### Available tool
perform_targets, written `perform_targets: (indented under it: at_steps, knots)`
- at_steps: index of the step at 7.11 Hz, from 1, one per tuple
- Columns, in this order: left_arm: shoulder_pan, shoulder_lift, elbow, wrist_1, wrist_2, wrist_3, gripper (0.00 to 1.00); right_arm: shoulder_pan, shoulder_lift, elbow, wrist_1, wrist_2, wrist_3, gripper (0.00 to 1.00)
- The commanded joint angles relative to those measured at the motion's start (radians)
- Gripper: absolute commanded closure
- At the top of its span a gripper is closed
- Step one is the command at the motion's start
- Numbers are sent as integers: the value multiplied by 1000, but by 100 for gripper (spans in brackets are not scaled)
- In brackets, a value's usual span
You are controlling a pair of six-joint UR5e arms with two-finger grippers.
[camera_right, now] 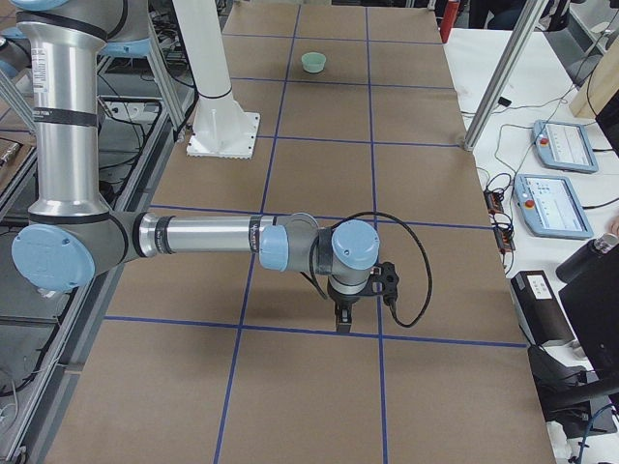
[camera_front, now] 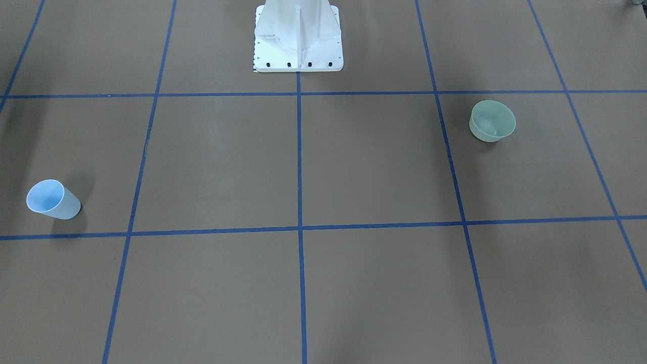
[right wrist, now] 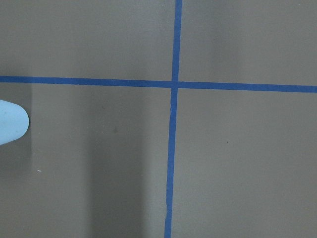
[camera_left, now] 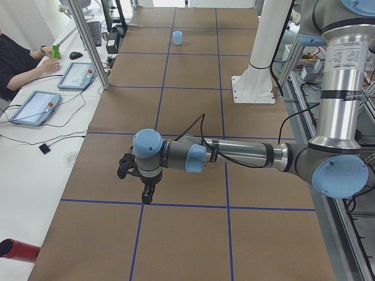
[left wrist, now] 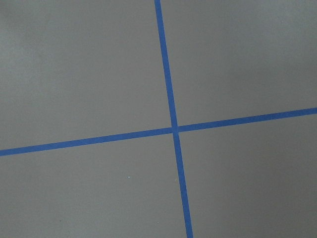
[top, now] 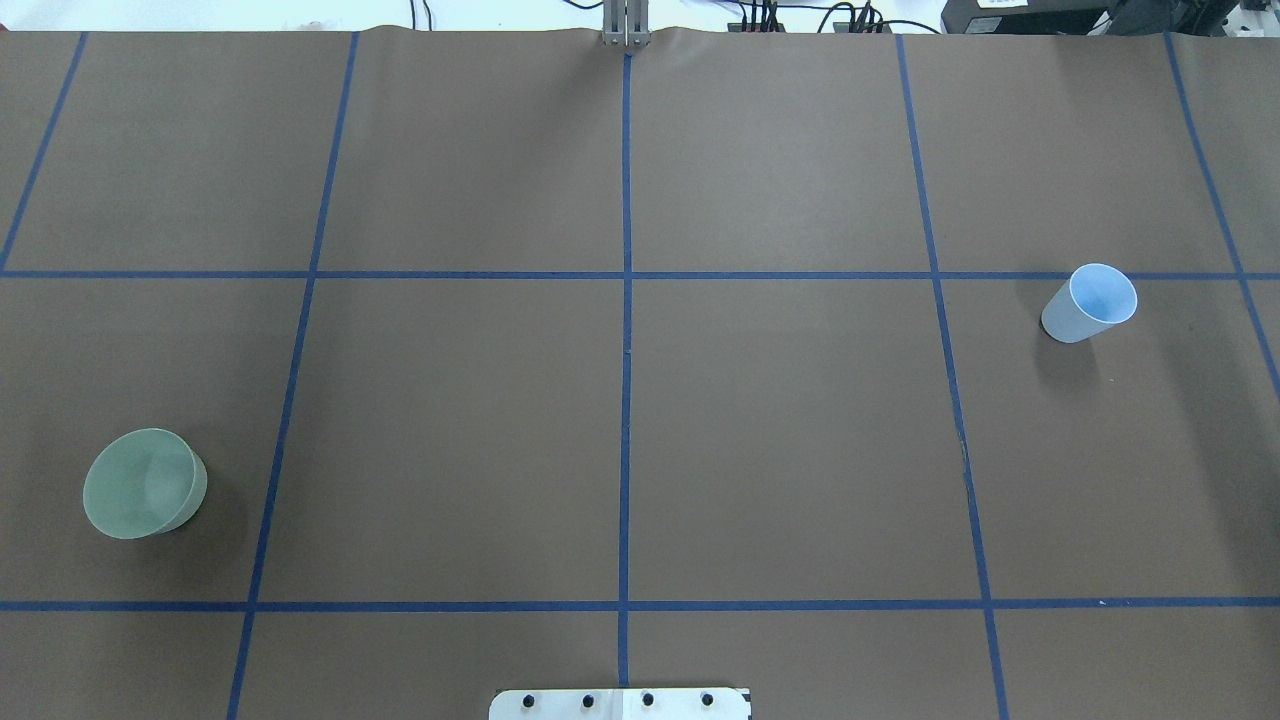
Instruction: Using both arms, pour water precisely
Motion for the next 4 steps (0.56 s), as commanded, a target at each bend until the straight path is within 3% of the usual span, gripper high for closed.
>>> perform_targets:
  at_steps: [1,4]
  knots:
    - [0,0,1,0,0,0,0,-1,1,-1,0,0,0,0]
    - [0,2,1,0,0,0,0,0,3,7,0,0,3,0]
